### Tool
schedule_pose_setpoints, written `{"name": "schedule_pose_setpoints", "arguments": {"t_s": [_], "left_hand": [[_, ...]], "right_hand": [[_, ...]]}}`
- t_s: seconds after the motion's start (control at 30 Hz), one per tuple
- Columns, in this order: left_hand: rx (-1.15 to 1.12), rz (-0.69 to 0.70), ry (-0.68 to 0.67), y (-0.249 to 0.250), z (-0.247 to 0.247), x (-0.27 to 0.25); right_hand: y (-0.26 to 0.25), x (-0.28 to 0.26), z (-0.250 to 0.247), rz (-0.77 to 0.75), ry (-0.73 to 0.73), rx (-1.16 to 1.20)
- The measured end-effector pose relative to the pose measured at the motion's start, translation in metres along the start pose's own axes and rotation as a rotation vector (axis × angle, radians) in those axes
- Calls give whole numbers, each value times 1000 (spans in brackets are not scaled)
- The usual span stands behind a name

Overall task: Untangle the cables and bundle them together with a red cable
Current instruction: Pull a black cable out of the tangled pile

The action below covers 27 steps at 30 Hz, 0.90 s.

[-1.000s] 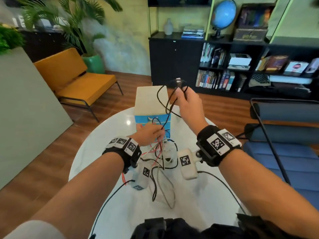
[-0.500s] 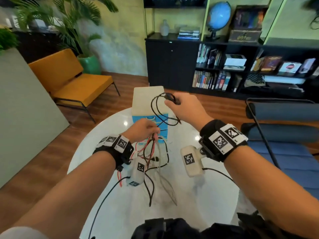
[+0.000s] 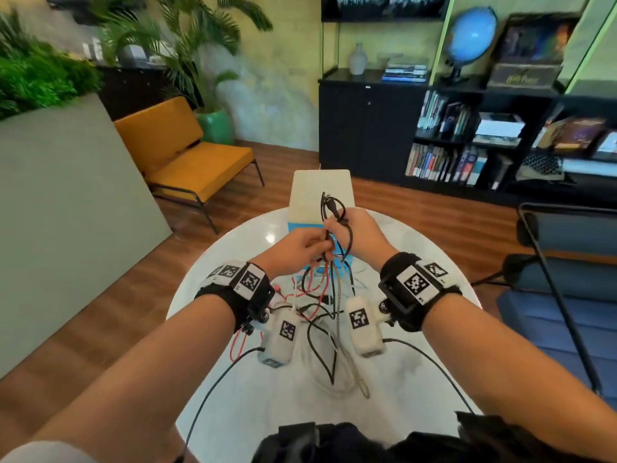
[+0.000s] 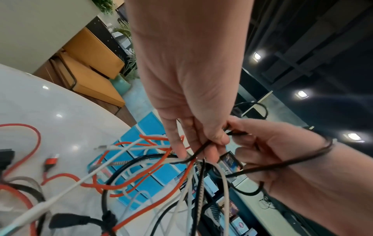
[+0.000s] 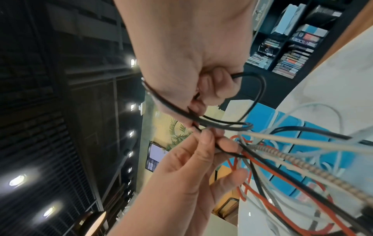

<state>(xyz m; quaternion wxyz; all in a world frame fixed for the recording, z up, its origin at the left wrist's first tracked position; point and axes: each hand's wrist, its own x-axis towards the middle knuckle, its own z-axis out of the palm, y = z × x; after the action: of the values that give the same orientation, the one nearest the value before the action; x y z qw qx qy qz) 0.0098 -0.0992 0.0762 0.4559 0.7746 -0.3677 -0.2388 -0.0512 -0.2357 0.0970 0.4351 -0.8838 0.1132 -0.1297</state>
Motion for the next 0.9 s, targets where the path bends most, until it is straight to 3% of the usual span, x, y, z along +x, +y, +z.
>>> {"name": "schedule_pose_setpoints", "arguments": {"t_s": [0.13,0.27,0.43,0.6,0.7,0.9], "left_hand": [[112,22,-18,-6,5,6],[298,85,-72,-16,14,15],[456,-44,-179,-66,22,19],[428,-73,-117,-89,23,7],[382,-42,-67,-73,15,9],[150,49,-2,-11,3,11]], "right_hand": [[4,-12,5,-50,21,28],[1,-20,-5,-94,79,239],[-28,-15,-40,-256,283,332],[-45,-2,-79,-292,408,341],[-34,-2,-83,-247,346,137],[5,-14,-40,-31,-7,-252]]}}
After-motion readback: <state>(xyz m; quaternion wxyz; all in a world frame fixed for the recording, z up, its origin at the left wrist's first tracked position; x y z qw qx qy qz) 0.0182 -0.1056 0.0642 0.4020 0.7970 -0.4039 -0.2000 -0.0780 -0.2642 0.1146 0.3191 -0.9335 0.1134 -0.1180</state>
